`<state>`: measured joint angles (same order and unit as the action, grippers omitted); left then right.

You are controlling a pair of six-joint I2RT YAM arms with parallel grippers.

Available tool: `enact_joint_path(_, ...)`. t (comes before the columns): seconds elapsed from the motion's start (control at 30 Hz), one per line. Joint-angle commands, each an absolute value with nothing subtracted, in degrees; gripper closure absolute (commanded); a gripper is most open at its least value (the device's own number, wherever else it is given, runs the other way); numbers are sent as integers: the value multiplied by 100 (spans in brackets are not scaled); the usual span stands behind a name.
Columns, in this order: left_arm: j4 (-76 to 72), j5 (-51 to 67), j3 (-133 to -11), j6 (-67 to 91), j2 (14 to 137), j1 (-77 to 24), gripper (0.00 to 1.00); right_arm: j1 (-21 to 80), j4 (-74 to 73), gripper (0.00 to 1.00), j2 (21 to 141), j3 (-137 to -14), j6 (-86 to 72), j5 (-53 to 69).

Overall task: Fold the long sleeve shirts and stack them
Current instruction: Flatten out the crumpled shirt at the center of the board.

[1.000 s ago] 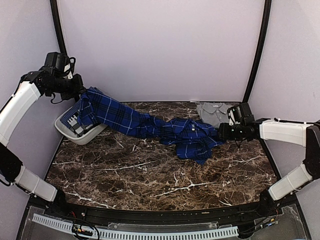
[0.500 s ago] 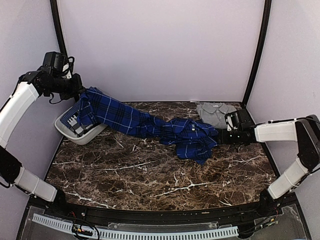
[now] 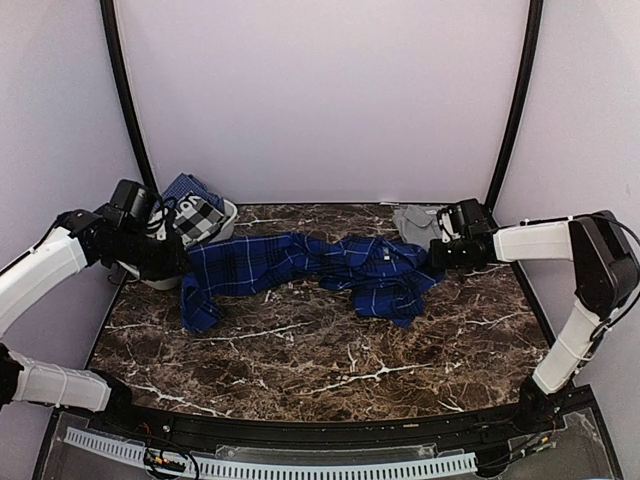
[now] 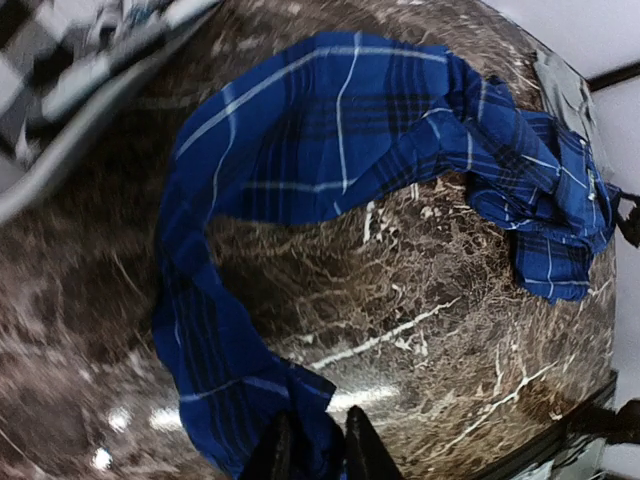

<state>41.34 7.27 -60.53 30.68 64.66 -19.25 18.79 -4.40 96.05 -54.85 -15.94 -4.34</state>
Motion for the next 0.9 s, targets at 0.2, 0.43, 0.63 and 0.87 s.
enact_joint_path(0.2, 3763, -350, -5988, 3430, 6450, -3077, 50, 2379, -1013, 100, 9188, -6283, -1590, -445)
enact_joint_path(0.43, 2555, -74, -6354, 3126, 7561, -3707, 50, 2663, -1316, 100, 8820, -6689, -1557, -375)
enact_joint_path(0.63, 1321, 479, -6774, 3070, 8919, -4009, 46, 2848, -1540, 100, 8571, -6838, -1547, -351)
enact_joint_path(0.87, 1088, -245, -7655, 2884, 10387, -4037, 41, 2939, -1740, 100, 8332, -6882, -1544, -376)
